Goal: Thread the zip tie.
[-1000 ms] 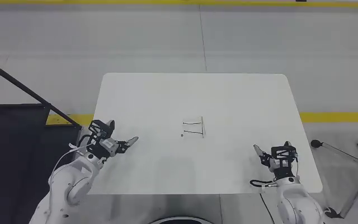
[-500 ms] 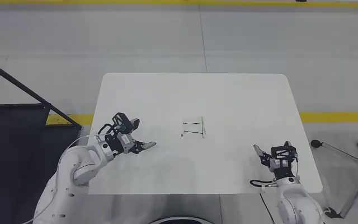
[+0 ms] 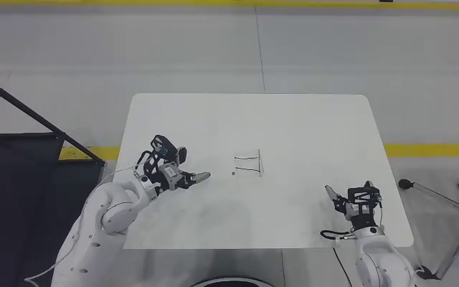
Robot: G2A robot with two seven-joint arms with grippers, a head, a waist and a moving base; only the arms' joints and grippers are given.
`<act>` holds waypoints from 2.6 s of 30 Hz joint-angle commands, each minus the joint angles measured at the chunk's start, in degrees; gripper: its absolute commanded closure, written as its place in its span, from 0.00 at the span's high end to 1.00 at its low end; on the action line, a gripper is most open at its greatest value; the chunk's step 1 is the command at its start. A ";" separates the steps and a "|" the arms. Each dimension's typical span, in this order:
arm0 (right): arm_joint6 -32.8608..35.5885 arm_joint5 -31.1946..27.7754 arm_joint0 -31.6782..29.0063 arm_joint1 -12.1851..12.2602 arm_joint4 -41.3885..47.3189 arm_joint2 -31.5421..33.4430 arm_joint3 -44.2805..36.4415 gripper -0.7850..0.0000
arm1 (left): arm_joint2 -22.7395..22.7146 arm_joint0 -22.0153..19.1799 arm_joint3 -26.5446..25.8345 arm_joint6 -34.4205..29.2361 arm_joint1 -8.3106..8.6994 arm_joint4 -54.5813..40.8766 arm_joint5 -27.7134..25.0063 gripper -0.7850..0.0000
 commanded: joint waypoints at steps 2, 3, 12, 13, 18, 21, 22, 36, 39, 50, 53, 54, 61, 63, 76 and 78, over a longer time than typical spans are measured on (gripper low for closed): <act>0.00 0.00 0.00 0.00 0.00 0.00 0.00 1.00 | 3.81 -4.36 1.74 -6.58 -0.51 -6.28 3.91 1.00; 0.00 0.00 0.00 0.00 0.00 0.00 0.00 1.00 | 4.81 -6.05 2.78 -8.53 -0.68 -8.40 5.23 1.00; 0.00 0.00 0.00 0.00 0.00 0.00 0.00 1.00 | 10.42 -14.64 8.85 -17.09 -1.90 -20.37 11.66 1.00; 0.00 0.00 0.00 0.00 0.00 0.00 0.00 1.00 | 10.42 -14.64 8.85 -17.09 -1.90 -20.37 11.66 1.00; 0.00 0.00 0.00 0.00 0.00 0.00 0.00 1.00 | 10.42 -14.64 8.85 -17.09 -1.90 -20.37 11.66 1.00; 0.00 0.00 0.00 0.00 0.00 0.00 0.00 1.00 | 10.41 -13.48 9.13 -15.92 -1.93 -22.49 10.30 1.00; 0.00 0.00 0.00 0.00 0.00 0.00 0.00 1.00 | 10.17 -12.86 9.65 -16.13 -1.82 -23.37 9.66 1.00; 0.00 0.00 0.00 0.00 0.00 0.00 0.00 1.00 | 20.13 -20.30 10.53 -15.39 -4.52 -17.52 37.59 1.00; 0.00 0.00 0.00 0.00 0.00 0.00 0.00 1.00 | 21.23 -22.23 12.00 -16.95 -5.11 -19.70 41.07 1.00; 0.00 0.00 0.00 0.00 0.00 0.00 0.00 1.00 | 21.89 -23.13 12.63 -17.95 -5.35 -20.34 42.41 1.00; 0.00 0.00 0.00 0.00 0.00 0.00 0.00 1.00 | 22.76 -22.22 12.46 -14.95 -5.61 -18.80 45.57 1.00; 0.00 0.00 0.00 0.00 0.00 0.00 0.00 1.00 | 23.35 -22.40 12.50 -14.38 -5.82 -18.51 47.14 1.00; 0.00 0.00 0.00 0.00 0.00 0.00 0.00 1.00 | 26.65 -25.64 15.65 -12.87 -7.45 -20.14 52.12 1.00; 0.00 0.00 0.00 0.00 0.00 0.00 0.00 1.00 | 26.87 -26.21 16.39 -12.44 -7.79 -21.20 52.68 0.90; 0.00 0.00 0.00 0.00 0.00 0.00 0.00 1.00 | 27.73 -28.01 19.10 -11.77 -8.95 -23.01 54.82 0.65; 0.00 0.00 0.00 0.00 0.00 0.00 0.00 1.00 | 27.86 -28.16 19.32 -11.94 -9.06 -22.95 55.02 0.62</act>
